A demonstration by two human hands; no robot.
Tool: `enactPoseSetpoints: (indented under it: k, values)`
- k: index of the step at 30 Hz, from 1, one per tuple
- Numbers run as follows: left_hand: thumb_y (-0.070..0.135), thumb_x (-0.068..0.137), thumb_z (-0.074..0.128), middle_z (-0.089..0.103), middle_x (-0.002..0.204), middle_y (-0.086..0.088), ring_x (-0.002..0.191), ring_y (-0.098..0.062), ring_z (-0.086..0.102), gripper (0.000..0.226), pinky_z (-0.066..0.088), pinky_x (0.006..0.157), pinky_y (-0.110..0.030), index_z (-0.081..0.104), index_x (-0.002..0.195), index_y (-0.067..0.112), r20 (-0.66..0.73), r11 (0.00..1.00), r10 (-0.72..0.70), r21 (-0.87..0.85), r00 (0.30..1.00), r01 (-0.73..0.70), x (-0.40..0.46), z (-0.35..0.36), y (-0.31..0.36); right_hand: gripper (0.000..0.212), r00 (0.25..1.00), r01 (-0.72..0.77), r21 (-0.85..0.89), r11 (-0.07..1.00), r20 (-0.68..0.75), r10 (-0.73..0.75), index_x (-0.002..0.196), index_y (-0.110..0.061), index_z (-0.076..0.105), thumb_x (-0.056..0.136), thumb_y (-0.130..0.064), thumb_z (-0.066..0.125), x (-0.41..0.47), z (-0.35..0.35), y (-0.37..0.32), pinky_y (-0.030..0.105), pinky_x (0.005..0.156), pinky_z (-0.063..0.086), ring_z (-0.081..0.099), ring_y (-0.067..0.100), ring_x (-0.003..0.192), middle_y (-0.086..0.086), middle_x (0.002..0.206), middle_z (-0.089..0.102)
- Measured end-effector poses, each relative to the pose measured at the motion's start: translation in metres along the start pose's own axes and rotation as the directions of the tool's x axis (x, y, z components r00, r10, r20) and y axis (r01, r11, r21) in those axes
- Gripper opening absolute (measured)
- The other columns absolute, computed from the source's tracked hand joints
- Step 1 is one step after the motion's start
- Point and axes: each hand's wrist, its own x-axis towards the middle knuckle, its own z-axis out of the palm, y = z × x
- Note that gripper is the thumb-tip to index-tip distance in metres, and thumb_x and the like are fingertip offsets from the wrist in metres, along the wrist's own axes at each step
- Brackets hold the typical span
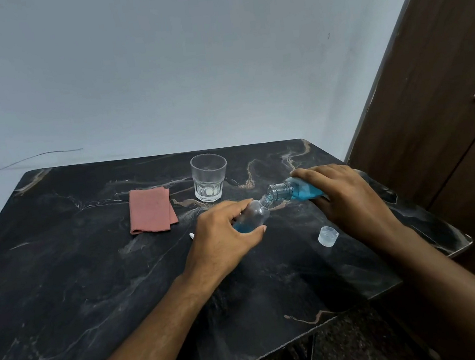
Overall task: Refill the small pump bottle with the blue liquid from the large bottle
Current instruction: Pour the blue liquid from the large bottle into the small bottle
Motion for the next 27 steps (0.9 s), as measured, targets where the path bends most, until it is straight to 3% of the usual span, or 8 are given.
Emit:
enactPoseSetpoints:
  k: [11, 15, 27]
  values:
    - [0.032, 0.069, 0.091, 0.073, 0.095, 0.018, 0.088, -0.002, 0.068, 0.058, 0.06, 0.076, -0.028, 0.068, 0.122, 0.034, 0.001, 1.0, 0.008, -0.008, 1.0, -0.008, -0.0005, 0.0004, -0.0022, 0.056, 1.0, 0.007, -0.015, 1.0, 0.006, -0.007, 0.133, -0.014, 0.064, 0.08, -0.009, 0.083, 0.0006, -0.0011, 0.0001, 0.046, 0.09, 0.051, 0.067, 0.03, 0.103, 0.007, 0.118, 0.072]
    - [0.034, 0.069, 0.09, 0.073, 0.095, 0.018, 0.088, -0.002, 0.068, 0.067, 0.061, 0.076, -0.029, 0.058, 0.127, 0.041, 0.002, 1.0, 0.018, -0.003, 1.0, -0.018, -0.0003, 0.0002, -0.0016, 0.056, 1.0, 0.012, -0.021, 1.0, -0.005, -0.012, 0.131, -0.013, 0.065, 0.079, -0.008, 0.084, 0.0014, -0.0025, -0.0008, 0.045, 0.089, 0.051, 0.067, 0.03, 0.102, 0.008, 0.117, 0.072]
    - [0.033, 0.069, 0.09, 0.073, 0.095, 0.017, 0.087, -0.004, 0.069, 0.058, 0.061, 0.075, -0.03, 0.069, 0.122, 0.035, 0.008, 1.0, 0.009, -0.009, 1.0, -0.009, 0.0001, 0.0012, -0.0051, 0.058, 1.0, 0.021, -0.034, 0.999, -0.001, -0.021, 0.132, -0.013, 0.064, 0.078, -0.008, 0.084, 0.0014, -0.0032, -0.0006, 0.045, 0.09, 0.05, 0.066, 0.03, 0.103, 0.009, 0.118, 0.072]
